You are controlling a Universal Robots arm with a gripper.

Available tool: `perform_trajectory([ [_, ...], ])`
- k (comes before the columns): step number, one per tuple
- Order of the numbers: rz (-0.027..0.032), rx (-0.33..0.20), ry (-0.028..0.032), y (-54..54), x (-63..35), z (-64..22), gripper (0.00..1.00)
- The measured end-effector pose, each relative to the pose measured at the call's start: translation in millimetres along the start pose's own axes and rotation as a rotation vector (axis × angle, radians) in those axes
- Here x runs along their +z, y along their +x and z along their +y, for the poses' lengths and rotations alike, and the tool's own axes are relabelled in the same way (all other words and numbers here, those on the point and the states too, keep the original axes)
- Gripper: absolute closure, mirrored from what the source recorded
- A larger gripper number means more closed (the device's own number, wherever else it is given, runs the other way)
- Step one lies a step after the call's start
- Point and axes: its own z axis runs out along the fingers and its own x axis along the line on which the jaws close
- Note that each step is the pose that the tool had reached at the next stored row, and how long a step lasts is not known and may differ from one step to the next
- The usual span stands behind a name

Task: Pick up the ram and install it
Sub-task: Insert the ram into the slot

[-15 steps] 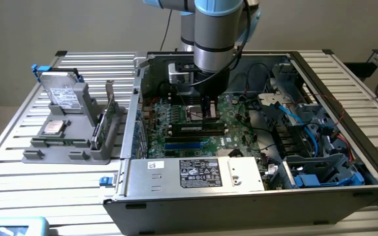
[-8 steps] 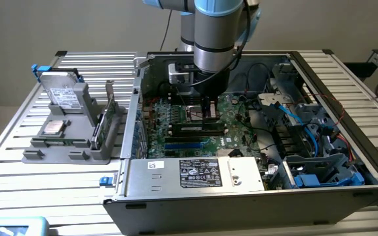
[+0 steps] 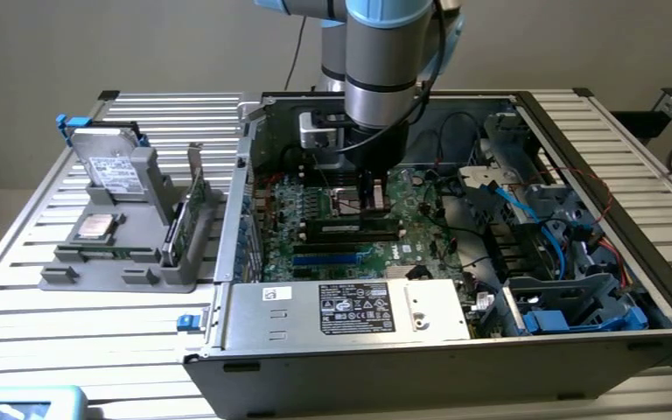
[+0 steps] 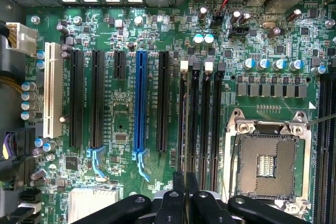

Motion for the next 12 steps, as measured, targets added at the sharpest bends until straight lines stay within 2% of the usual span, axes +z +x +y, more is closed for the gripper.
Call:
perform_trajectory([
  [12,0.0005,0.000,0.0004,1.5,-1.7,0.0,0.87],
])
